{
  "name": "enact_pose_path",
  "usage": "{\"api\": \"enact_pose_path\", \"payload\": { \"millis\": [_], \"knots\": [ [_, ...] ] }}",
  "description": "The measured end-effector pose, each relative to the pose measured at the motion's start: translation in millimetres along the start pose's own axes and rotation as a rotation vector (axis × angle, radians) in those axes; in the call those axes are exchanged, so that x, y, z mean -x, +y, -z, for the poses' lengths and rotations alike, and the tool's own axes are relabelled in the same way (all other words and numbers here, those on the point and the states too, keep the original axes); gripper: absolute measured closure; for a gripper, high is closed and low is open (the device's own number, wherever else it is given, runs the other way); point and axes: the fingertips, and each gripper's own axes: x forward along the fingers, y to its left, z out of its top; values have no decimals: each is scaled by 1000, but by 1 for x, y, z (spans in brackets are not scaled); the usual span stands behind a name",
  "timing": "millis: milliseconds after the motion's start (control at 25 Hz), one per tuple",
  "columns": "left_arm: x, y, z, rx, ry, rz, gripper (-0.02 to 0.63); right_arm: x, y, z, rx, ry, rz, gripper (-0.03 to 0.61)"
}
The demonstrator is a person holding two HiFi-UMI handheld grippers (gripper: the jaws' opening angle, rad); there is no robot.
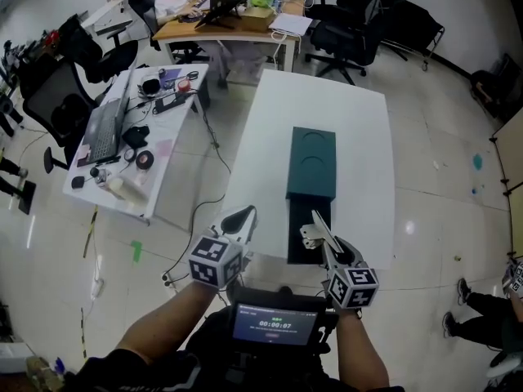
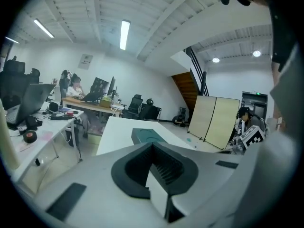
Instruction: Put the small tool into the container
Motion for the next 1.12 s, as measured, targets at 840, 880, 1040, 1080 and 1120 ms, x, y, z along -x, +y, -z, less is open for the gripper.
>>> {"api": "enact_pose_path", "payload": {
  "millis": [840,880,1040,1080,1120],
  "knots": [
    [-6,7,44,55,96,5,583,-34,-5,32,25,116,55,476],
    [-5,7,44,57,96,6,583,-36,-6,32,30,120,58,476],
    [-3,6,45,60,96,7,583,-46,-5,32,56,146,61,474],
    [-2,6,45,61,96,7,583,-48,-6,32,70,151,65,474],
    [-2,5,45,62,96,8,583,-49,-7,32,84,158,71,474]
  ]
}}
